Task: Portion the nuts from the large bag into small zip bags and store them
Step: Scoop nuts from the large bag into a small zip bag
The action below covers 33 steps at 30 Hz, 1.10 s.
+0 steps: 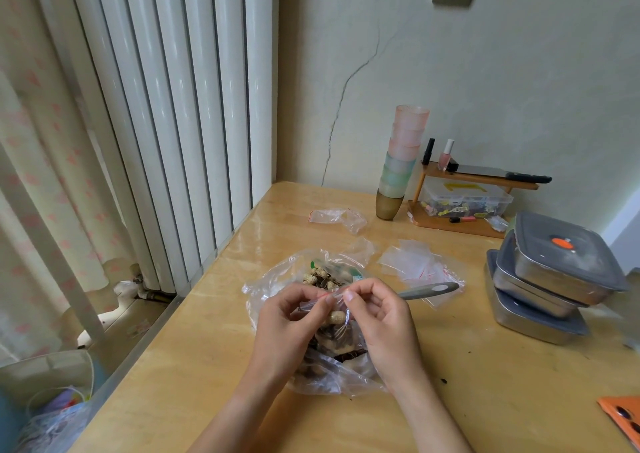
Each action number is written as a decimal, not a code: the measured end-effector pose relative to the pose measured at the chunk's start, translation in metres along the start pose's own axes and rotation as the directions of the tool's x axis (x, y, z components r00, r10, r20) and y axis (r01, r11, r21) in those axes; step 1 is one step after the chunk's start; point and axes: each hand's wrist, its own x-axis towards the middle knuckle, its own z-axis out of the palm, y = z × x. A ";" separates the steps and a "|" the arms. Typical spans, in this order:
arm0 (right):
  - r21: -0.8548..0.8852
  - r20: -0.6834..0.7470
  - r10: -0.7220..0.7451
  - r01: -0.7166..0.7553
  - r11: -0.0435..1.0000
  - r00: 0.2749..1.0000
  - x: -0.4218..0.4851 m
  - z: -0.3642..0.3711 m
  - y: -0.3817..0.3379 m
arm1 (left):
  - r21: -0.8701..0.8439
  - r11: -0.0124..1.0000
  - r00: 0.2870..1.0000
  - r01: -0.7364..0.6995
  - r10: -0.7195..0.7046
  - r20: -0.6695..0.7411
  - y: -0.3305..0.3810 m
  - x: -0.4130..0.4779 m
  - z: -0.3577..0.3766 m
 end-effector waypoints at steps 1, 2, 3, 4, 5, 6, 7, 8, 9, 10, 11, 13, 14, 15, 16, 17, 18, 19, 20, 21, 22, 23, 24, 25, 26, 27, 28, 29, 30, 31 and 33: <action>0.001 0.002 0.000 0.000 1.000 1.000 0.000 0.001 0.001 | 0.003 1.000 1.000 0.001 -0.001 0.001 -0.001 0.000 0.000; 0.000 0.003 0.000 0.000 1.000 1.000 0.000 0.001 0.001 | 0.011 1.000 1.000 0.001 -0.001 0.003 -0.001 0.000 0.000; -0.003 0.002 -0.002 0.002 1.000 1.000 0.000 0.002 0.001 | 0.023 1.000 1.000 0.001 -0.001 0.007 -0.002 0.000 0.000; -0.005 -0.001 -0.004 0.004 1.000 1.000 0.000 0.003 0.001 | 0.035 0.999 1.000 0.000 0.000 0.012 -0.003 0.001 -0.001; -0.009 -0.003 -0.008 0.008 1.000 1.000 0.000 0.004 0.001 | 0.048 0.999 1.000 -0.003 0.002 0.019 -0.003 0.001 -0.001; -0.019 -0.004 -0.014 0.014 1.000 1.000 -0.001 0.004 0.001 | 0.063 0.998 1.000 -0.010 0.009 0.027 -0.004 0.001 -0.001; -0.036 -0.004 -0.024 0.024 0.999 1.000 -0.001 0.005 0.001 | 0.080 0.997 0.999 -0.021 0.019 0.037 -0.004 0.001 -0.001; -0.061 0.001 -0.039 0.039 0.997 0.999 -0.001 0.005 0.001 | 0.093 0.995 0.999 -0.033 0.028 0.046 -0.005 0.001 -0.001; -0.090 0.011 -0.053 0.054 0.994 0.999 -0.001 0.005 0.000 | 0.100 0.994 0.998 -0.040 0.035 0.050 -0.005 0.001 -0.001; -0.113 0.027 -0.067 0.069 0.991 0.997 -0.002 0.005 -0.001 | 0.100 0.994 0.998 -0.045 0.040 0.049 -0.004 0.000 -0.001; -0.128 0.045 -0.079 0.084 0.988 0.996 -0.003 0.005 -0.002 | 0.098 0.994 0.998 -0.052 0.048 0.044 -0.004 0.000 -0.001; -0.161 0.074 -0.098 0.109 0.981 0.992 -0.005 0.004 -0.005 | 0.088 0.994 0.997 -0.067 0.064 0.037 -0.004 0.000 -0.001; -0.184 0.083 -0.108 0.121 0.975 0.991 -0.005 0.004 -0.007 | 0.081 0.994 0.997 -0.071 0.068 0.035 -0.003 0.000 -0.001; -0.206 0.088 -0.116 0.132 0.970 0.989 -0.006 0.004 -0.008 | 0.081 0.994 0.997 -0.076 0.073 0.034 -0.004 0.000 -0.001; -0.225 0.090 -0.122 0.139 0.964 0.988 -0.007 0.004 -0.009 | 0.093 0.992 0.996 -0.084 0.082 0.031 -0.004 0.000 -0.001; -0.238 0.091 -0.126 0.144 0.960 0.988 -0.007 0.004 -0.010 | 0.113 0.989 0.995 -0.097 0.095 0.028 -0.005 0.000 -0.001; -0.247 0.091 -0.130 0.149 0.957 0.987 -0.007 0.004 -0.010 | 0.136 0.984 0.994 -0.112 0.110 0.024 -0.006 0.001 -0.001; -0.255 0.092 -0.135 0.154 0.955 0.987 -0.007 0.005 -0.010 | 0.153 0.980 0.992 -0.125 0.123 0.021 -0.006 0.001 -0.001; -0.264 0.092 -0.142 0.162 0.951 0.986 -0.008 0.005 -0.011 | 0.165 0.977 0.991 -0.136 0.135 0.015 -0.006 0.001 0.000; -0.274 0.092 -0.153 0.173 0.946 0.984 -0.008 0.005 -0.011 | 0.179 0.973 0.989 -0.146 0.148 0.007 -0.007 0.001 0.000; -0.285 0.091 -0.165 0.185 0.941 0.982 -0.008 0.006 -0.012 | 0.195 0.968 0.987 -0.157 0.160 0.000 -0.008 0.001 0.000; -0.294 0.090 -0.175 0.194 0.936 0.980 -0.008 0.006 -0.012 | 0.211 0.963 0.985 -0.166 0.171 -0.004 -0.008 0.002 0.000; -0.301 0.088 -0.181 0.199 0.933 0.980 -0.008 0.006 -0.012 | 0.224 0.959 0.984 -0.173 0.178 -0.003 -0.008 0.002 -0.001; -0.306 0.087 -0.180 0.198 0.931 0.980 -0.008 0.006 -0.012 | 0.235 0.956 0.984 -0.174 0.179 0.001 -0.008 0.002 -0.001; -0.308 0.087 -0.176 0.194 0.931 0.981 -0.008 0.006 -0.011 | 0.239 0.956 0.985 -0.171 0.175 0.007 -0.008 0.003 -0.001; -0.305 0.087 -0.169 0.188 0.934 0.982 -0.008 0.005 -0.011 | 0.241 0.956 0.986 -0.167 0.169 0.014 -0.008 0.003 -0.002; -0.299 0.087 -0.161 0.180 0.937 0.983 -0.007 0.005 -0.010 | 0.241 0.957 0.986 -0.163 0.163 0.019 -0.008 0.004 -0.002; -0.292 0.086 -0.154 0.172 0.941 0.984 -0.007 0.004 -0.010 | 0.245 0.956 0.987 -0.163 0.162 0.022 -0.009 0.004 -0.003; -0.288 0.084 -0.149 0.167 0.943 0.985 -0.007 0.004 -0.009 | 0.252 0.953 0.986 -0.167 0.166 0.025 -0.009 0.004 -0.003; -0.289 0.081 -0.146 0.164 0.943 0.986 -0.006 0.004 -0.010 | 0.262 0.950 0.985 -0.173 0.172 0.026 -0.010 0.004 -0.003; -0.293 0.070 -0.150 0.164 0.942 0.986 -0.006 0.003 -0.010 | 0.279 0.946 0.985 -0.167 0.169 0.017 -0.011 0.004 -0.002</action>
